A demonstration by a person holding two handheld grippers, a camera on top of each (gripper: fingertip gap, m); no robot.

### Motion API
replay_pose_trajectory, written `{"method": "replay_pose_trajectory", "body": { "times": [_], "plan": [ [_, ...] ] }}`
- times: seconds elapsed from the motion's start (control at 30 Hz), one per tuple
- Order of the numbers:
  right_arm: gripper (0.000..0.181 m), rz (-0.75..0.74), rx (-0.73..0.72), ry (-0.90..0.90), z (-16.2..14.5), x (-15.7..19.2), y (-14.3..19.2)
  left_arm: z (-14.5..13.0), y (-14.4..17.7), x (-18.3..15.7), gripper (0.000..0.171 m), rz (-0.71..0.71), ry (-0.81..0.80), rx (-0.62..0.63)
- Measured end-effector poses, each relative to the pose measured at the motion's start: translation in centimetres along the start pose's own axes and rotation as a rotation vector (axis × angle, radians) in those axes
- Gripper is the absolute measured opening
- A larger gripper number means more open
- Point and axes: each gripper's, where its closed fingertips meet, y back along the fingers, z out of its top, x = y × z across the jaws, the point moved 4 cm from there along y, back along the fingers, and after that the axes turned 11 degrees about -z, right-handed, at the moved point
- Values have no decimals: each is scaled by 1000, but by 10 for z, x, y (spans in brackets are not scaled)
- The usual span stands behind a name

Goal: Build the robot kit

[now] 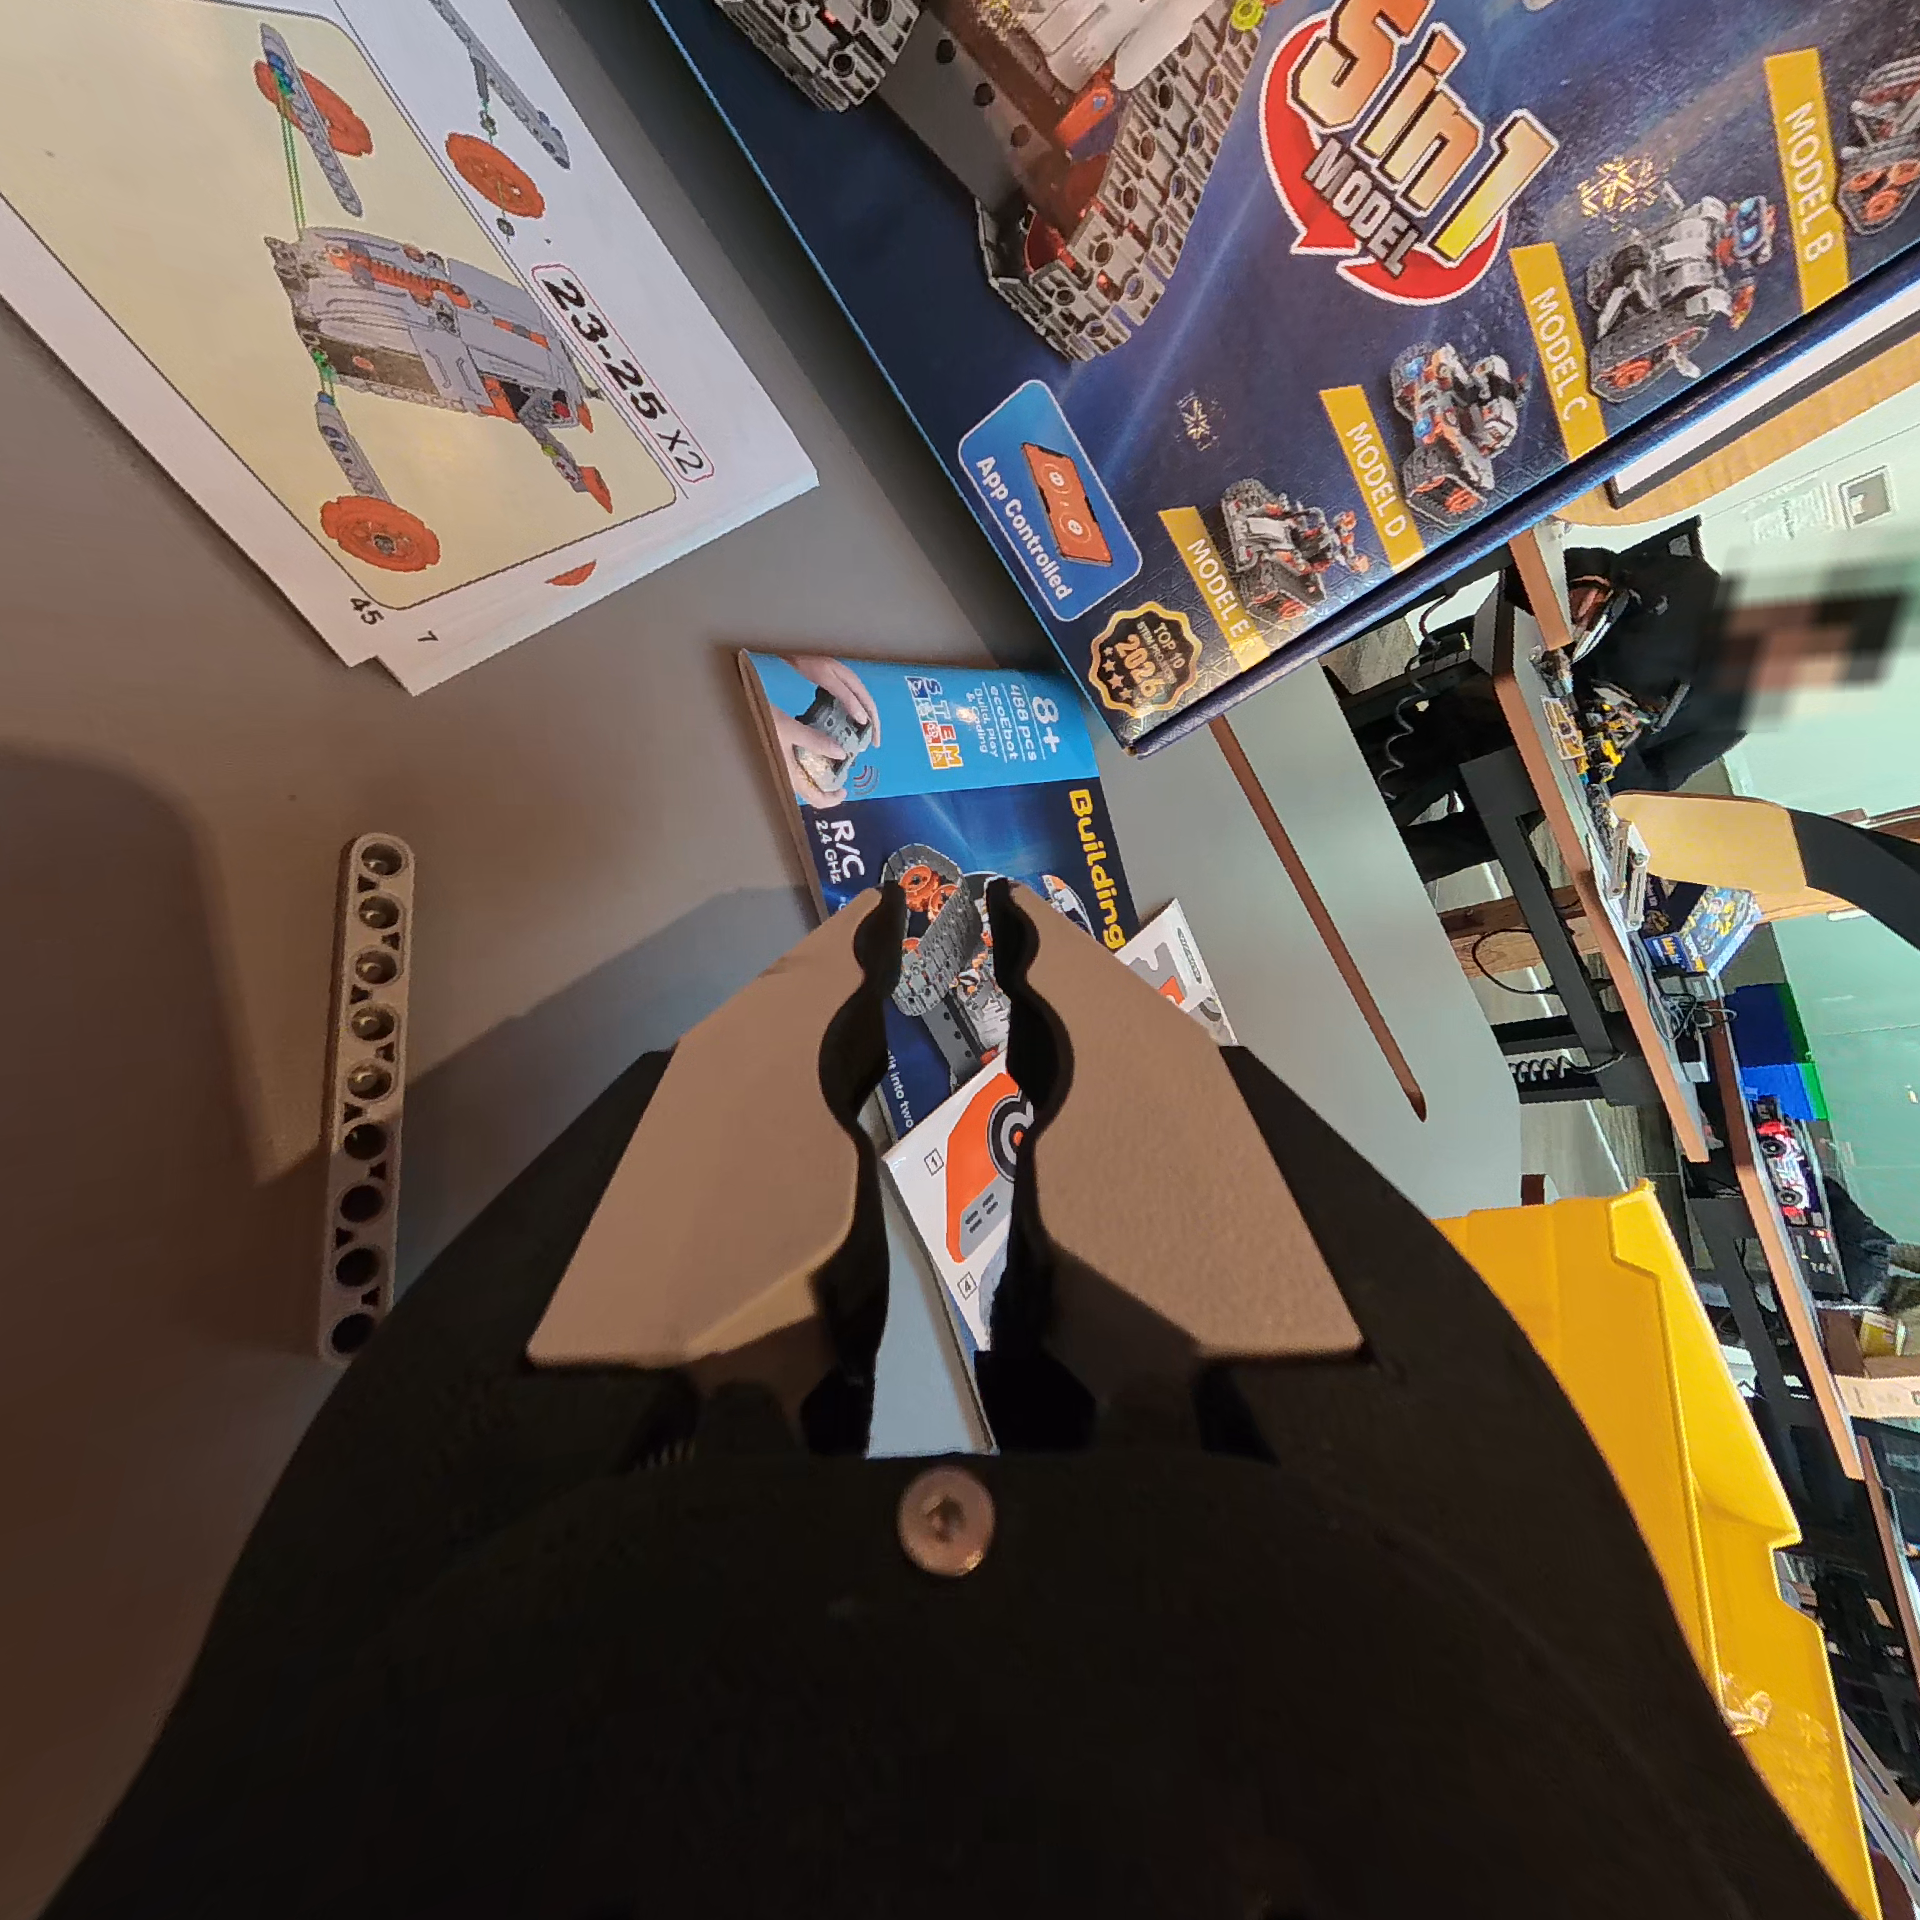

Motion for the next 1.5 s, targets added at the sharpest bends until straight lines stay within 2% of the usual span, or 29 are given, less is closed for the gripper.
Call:
{"method": "replay_pose_trajectory", "body": {
  "times": [0.13, 0.2, 0.33, 0.4, 0.57, 0.67, 0.7, 0.77, 0.87, 0.97, 1.13, 1.23, 1.37, 1.5],
  "plan": [
    [15, 2, 1, 3, 0, 0, 0, 27, 19, 15, 25, 14, 56, -253],
    [15, 3, 3, 4, 0, 0, 0, 36, 20, 19, 35, -12, 85, -324],
    [15, 5, 4, 7, 0, 1, 0, 39, 7, 33, 65, -57, 176, -344],
    [15, 4, 3, 9, 0, 1, 1, 44, -1, 34, 80, -135, 211, -361],
    [15, 12, 5, 13, -1, 2, 1, 61, -15, 17, 81, -382, 227, -401],
    [15, 14, 3, 13, 0, 2, 1, 72, -24, 13, 82, -368, 181, -422],
    [15, 16, 3, 12, 0, 2, 1, 74, -26, 14, 76, -327, 163, -413],
    [15, 17, 3, 16, 0, 3, 1, 78, -27, 11, 84, -257, 99, -405],
    [15, 19, 2, 19, 0, 3, 2, 81, -35, 11, 71, -114, 51, -370],
    [15, 23, 1, 18, 0, 3, 2, 82, -42, 11, 71, 23, 33, -348],
    [15, 30, 1, 21, 0, 4, 2, 70, -47, 16, 52, 262, -71, -203],
    [15, 31, 1, 26, 0, 4, 3, 58, -45, 19, 53, 241, -15, -147],
    [15, 35, 2, 28, 0, 5, 3, 33, -45, 17, 52, 102, 60, -65],
    [15, 42, 7, 34, 0, 6, 2, 11, -41, 10, 40, -2, 99, 34]
  ]
}}
